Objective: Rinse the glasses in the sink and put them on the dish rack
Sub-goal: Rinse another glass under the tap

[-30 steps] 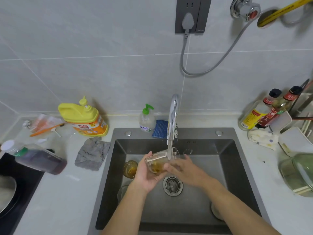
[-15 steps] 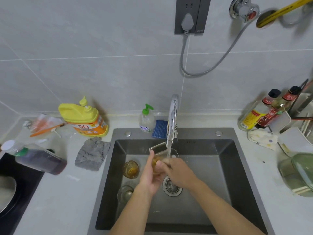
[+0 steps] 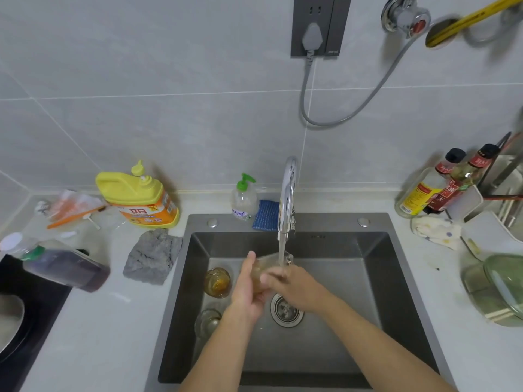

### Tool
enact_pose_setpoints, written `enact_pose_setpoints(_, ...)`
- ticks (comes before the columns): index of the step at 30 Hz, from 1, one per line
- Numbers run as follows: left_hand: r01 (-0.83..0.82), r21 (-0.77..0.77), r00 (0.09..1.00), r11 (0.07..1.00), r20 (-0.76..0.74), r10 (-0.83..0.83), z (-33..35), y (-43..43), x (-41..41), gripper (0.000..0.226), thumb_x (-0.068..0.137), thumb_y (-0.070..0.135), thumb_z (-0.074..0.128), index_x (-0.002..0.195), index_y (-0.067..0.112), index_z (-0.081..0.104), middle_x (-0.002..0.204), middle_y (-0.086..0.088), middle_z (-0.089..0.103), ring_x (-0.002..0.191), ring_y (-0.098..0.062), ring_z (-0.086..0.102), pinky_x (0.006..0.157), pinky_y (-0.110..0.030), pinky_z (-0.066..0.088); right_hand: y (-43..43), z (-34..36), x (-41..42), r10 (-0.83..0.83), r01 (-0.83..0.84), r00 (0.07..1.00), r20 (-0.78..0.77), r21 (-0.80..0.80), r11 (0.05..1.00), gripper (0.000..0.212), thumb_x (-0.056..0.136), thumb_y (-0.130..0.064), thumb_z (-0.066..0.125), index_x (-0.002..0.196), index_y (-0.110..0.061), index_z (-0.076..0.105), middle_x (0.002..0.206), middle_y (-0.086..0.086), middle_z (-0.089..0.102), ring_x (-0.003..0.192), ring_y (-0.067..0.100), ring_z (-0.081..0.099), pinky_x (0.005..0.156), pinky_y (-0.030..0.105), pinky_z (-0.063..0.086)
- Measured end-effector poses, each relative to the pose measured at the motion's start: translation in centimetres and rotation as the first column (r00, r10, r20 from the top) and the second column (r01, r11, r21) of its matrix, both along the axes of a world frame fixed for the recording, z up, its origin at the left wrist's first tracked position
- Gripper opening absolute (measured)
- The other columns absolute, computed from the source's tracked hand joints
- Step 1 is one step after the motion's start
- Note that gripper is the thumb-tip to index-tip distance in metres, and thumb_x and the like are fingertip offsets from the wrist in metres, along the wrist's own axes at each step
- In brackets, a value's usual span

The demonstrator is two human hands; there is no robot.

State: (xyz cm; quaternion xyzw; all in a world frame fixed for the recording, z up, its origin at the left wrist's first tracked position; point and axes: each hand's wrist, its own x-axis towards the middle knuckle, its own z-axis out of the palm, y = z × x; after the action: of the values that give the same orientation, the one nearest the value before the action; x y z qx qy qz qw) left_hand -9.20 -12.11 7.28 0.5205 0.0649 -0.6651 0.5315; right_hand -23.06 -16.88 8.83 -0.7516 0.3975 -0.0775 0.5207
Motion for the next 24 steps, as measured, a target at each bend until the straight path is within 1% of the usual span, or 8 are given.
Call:
enact_pose_setpoints(4,0.002,0.056,1.0,0.998,-0.008,-0.001,0.2,-0.1,0.6,0.054,0.094,0.05,0.069,0.106,-0.003,0.074,0.099,-0.022,0.078,0.068,-0.028,0.069,0.048,-0.029,0.06,-0.3,-0.1,-0.6,0.141,-0.207,0.951,-0.275,-0.228,0.951,0.025,0.105,-0.047,0.045,0.117,-0.04,0.066,0.131,-0.021,0.065,0.133,-0.004,0.048,0.126,0.049,-0.014)
enact_pose_setpoints(7,0.124,0.095,0.989,0.988,0.069,-0.131,-0.3,0.7,0.4,0.068,0.085,0.067,0.068,0.11,0.004,0.076,0.097,-0.017,0.079,0.083,-0.024,0.074,0.096,-0.042,0.059,-0.7,-0.2,0.6,0.063,-0.084,0.987,-0.145,-0.147,0.986,0.023,0.105,-0.038,0.051,0.1,-0.03,0.073,0.106,-0.014,0.074,0.109,0.0,0.063,0.126,0.045,-0.009)
enact_pose_setpoints(10,0.305,0.154,0.911,0.94,0.241,-0.335,-1.2,1.3,0.1,0.098,0.061,0.101,0.056,0.125,0.029,0.076,0.134,-0.012,0.07,0.133,-0.032,0.059,0.122,-0.053,0.032,-1.4,-0.2,0.9,-0.102,0.099,0.983,-0.151,-0.028,0.995,0.028,0.105,-0.039,0.05,0.103,-0.025,0.075,0.102,-0.007,0.078,0.105,0.006,0.069,0.127,0.044,-0.009)
enact_pose_setpoints(14,0.287,0.065,0.908,0.956,0.299,-0.293,0.0,1.1,0.0,0.064,0.091,0.071,0.053,0.128,0.023,0.074,0.121,-0.01,0.077,0.121,-0.024,0.069,0.118,-0.046,0.039,-1.1,0.8,1.3,-0.211,0.215,0.977,-0.045,0.254,0.943,0.025,0.106,-0.028,0.051,0.113,-0.017,0.073,0.106,-0.003,0.079,0.096,0.001,0.072,0.107,0.034,0.05)
enact_pose_setpoints(16,0.243,0.04,0.922,0.969,0.3,-0.243,0.6,0.7,0.2,0.057,0.095,0.062,0.056,0.13,0.019,0.071,0.115,-0.01,0.079,0.114,-0.026,0.073,0.108,-0.042,0.047,-0.7,1.0,0.7,-0.163,0.17,0.985,-0.051,0.17,0.971,0.036,0.106,-0.048,0.042,0.115,-0.028,0.071,0.107,-0.009,0.078,0.104,0.0,0.069,0.113,0.044,0.044)
enact_pose_setpoints(20,0.207,0.11,0.961,0.972,0.163,-0.223,0.6,0.3,1.2,0.059,0.097,0.063,0.057,0.118,0.012,0.078,0.115,-0.016,0.078,0.114,-0.032,0.073,0.111,-0.051,0.049,-0.8,1.0,-0.7,0.101,-0.205,0.938,-0.332,-0.296,0.933,0.072,0.1,-0.072,0.006,0.129,-0.04,0.064,0.103,-0.01,0.076,0.121,0.002,0.062,0.122,0.055,-0.021)
enact_pose_setpoints(22,0.219,0.092,0.968,0.971,0.107,-0.229,0.4,0.4,1.2,0.061,0.099,0.063,0.054,0.123,0.011,0.076,0.119,-0.018,0.076,0.116,-0.035,0.072,0.111,-0.052,0.048,-0.6,1.6,0.0,0.035,-0.11,0.964,-0.265,-0.272,0.956,0.072,0.104,-0.065,0.007,0.122,-0.036,0.071,0.097,-0.009,0.078,0.113,0.0,0.066,0.128,0.051,-0.006)
enact_pose_setpoints(24,0.21,0.029,0.975,0.977,0.069,-0.212,0.4,0.6,0.7,0.055,0.103,0.055,0.05,0.126,0.011,0.075,0.123,-0.017,0.075,0.116,-0.034,0.072,0.112,-0.051,0.047,-0.8,1.7,0.9,-0.168,0.168,0.981,-0.094,-0.007,0.986,0.067,0.107,-0.059,0.021,0.099,-0.027,0.079,0.086,-0.008,0.08,0.096,0.003,0.073,0.12,0.047,0.034)
